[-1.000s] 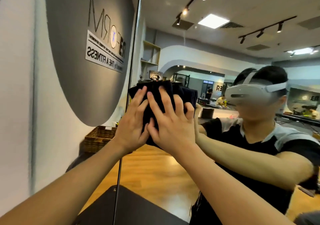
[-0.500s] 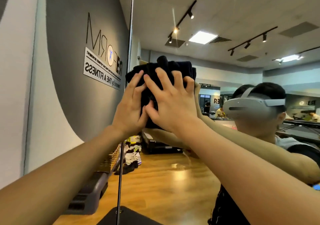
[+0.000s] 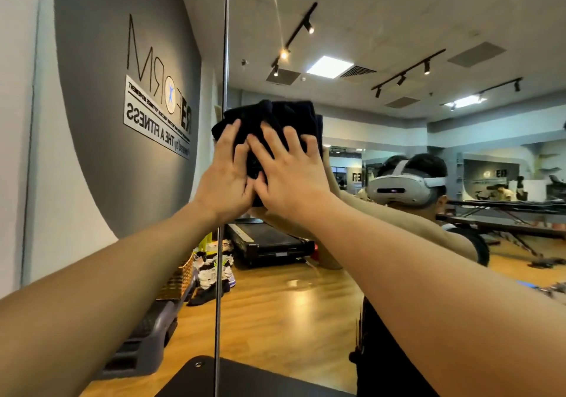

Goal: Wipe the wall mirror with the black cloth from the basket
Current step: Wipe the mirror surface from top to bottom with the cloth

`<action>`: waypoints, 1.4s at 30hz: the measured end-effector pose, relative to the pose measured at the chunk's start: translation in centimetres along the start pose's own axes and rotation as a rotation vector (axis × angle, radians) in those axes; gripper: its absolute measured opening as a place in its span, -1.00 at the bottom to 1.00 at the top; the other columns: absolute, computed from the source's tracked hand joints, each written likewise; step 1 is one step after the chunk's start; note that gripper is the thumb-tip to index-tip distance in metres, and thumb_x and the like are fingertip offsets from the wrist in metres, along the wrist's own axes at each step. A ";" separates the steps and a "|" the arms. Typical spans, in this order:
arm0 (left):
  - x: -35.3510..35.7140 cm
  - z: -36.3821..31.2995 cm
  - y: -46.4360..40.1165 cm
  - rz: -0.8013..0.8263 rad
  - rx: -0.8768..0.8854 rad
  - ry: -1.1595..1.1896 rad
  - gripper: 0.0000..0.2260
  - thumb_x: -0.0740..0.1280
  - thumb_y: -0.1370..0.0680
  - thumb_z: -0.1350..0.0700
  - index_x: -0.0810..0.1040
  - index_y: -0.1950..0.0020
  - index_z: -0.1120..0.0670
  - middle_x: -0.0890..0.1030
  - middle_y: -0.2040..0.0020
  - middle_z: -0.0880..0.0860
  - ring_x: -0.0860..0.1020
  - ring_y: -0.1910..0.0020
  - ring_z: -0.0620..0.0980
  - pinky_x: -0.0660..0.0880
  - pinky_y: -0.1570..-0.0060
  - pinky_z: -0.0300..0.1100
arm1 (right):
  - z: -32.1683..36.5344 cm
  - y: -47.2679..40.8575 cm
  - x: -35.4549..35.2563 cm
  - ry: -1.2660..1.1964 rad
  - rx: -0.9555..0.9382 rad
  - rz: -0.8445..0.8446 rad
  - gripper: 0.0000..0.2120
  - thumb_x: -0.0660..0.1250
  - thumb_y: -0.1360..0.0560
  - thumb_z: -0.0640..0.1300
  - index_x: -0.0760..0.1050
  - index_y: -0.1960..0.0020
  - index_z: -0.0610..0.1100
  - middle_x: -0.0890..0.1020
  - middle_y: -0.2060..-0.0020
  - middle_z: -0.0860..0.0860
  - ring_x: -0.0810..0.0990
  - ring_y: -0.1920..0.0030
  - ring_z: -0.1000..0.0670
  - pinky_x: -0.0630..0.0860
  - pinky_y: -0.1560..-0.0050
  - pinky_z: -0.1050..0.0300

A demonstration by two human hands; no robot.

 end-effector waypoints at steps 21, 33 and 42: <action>5.9 -30.0 -3.1 -0.006 0.302 0.120 -0.39 0.17 -0.49 -0.06 0.32 -0.49 0.20 0.11 -0.61 0.30 0.01 -0.62 0.29 0.04 -0.52 0.36 | -22.7 18.6 -9.0 0.279 0.229 -0.047 -0.35 0.13 -0.53 0.07 0.21 -0.62 0.06 0.21 -0.61 -0.05 0.33 -0.40 -0.18 0.28 -0.34 -0.12; 0.6 -19.3 -12.7 -0.050 0.217 0.037 -0.51 0.19 -0.56 0.04 0.32 -0.47 0.18 0.14 -0.62 0.21 0.06 -0.62 0.21 0.07 -0.58 0.23 | -18.9 4.4 -9.0 0.138 0.353 -0.079 -0.32 0.10 -0.55 0.14 0.05 -0.65 0.11 0.08 -0.63 -0.01 0.08 -0.45 -0.18 0.18 -0.39 -0.22; 4.6 -16.2 2.1 -0.029 0.174 0.124 -0.47 0.19 -0.50 0.03 0.35 -0.41 0.28 0.13 -0.58 0.35 0.06 -0.60 0.36 0.22 -0.47 0.36 | -10.8 12.8 -2.6 0.207 0.076 -0.033 -0.29 0.22 -0.47 0.13 0.22 -0.60 0.07 0.25 -0.58 0.00 0.27 -0.41 -0.16 0.21 -0.35 -0.14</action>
Point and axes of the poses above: each hand's wrist, its own y-axis away from the middle knuckle, its own x-axis out of the palm, z = x × y, the point moved 8 cm from there along -y, towards the middle knuckle
